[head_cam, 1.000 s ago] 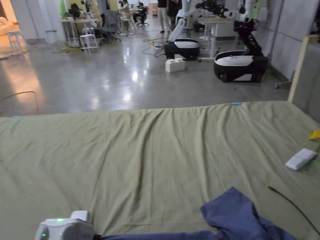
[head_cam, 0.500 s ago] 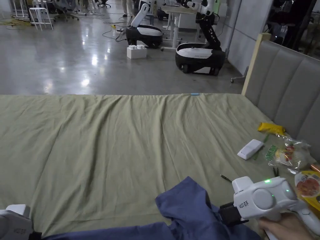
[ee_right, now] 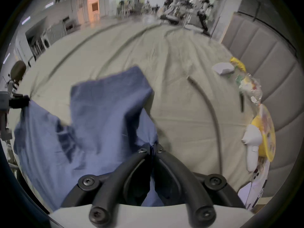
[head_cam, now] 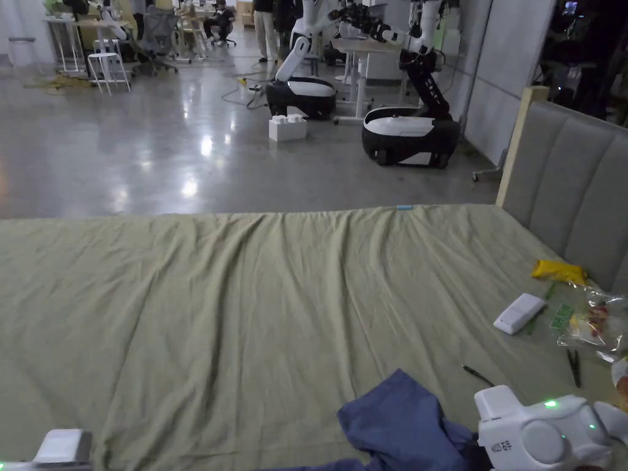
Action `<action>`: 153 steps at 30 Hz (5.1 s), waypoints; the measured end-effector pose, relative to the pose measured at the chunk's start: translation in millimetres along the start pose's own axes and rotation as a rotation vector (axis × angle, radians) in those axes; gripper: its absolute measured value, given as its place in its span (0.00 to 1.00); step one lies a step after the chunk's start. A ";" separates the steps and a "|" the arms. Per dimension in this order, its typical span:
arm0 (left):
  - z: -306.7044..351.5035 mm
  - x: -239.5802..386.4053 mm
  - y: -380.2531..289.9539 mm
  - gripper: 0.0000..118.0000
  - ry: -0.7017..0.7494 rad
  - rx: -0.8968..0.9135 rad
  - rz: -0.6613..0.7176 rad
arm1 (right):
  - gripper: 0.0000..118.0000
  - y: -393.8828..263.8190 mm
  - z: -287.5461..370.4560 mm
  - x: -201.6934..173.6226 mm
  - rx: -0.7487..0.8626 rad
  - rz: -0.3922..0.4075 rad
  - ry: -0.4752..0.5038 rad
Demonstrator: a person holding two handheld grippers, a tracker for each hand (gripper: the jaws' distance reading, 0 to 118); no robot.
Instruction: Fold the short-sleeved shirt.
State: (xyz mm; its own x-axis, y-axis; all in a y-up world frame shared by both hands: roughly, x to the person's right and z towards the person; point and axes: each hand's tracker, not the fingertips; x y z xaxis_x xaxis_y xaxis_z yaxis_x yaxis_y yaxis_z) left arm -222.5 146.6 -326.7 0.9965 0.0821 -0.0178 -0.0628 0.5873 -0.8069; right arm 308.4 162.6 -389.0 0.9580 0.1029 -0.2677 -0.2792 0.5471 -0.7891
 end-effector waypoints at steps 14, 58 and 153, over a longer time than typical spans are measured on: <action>334.2 -8.4 -27.8 0.08 -0.100 0.623 -0.024 | 0.03 -14.5 296.0 14.5 0.610 -0.122 0.020; 444.8 -28.2 121.2 0.06 0.193 0.910 -0.010 | 0.03 160.1 430.4 -31.1 1.037 -0.010 -0.308; 400.1 75.8 -242.8 0.66 0.252 0.835 -0.109 | 0.48 -217.0 355.4 -135.4 0.891 -0.109 0.012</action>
State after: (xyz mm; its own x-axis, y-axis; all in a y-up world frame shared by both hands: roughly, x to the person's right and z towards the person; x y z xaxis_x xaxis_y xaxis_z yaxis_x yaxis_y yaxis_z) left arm -154.1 332.4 104.1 0.9759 -0.1305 -0.1751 0.1109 0.9869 -0.1174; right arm 262.5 325.2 14.9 0.9742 0.0068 -0.2256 -0.0277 0.9956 -0.0898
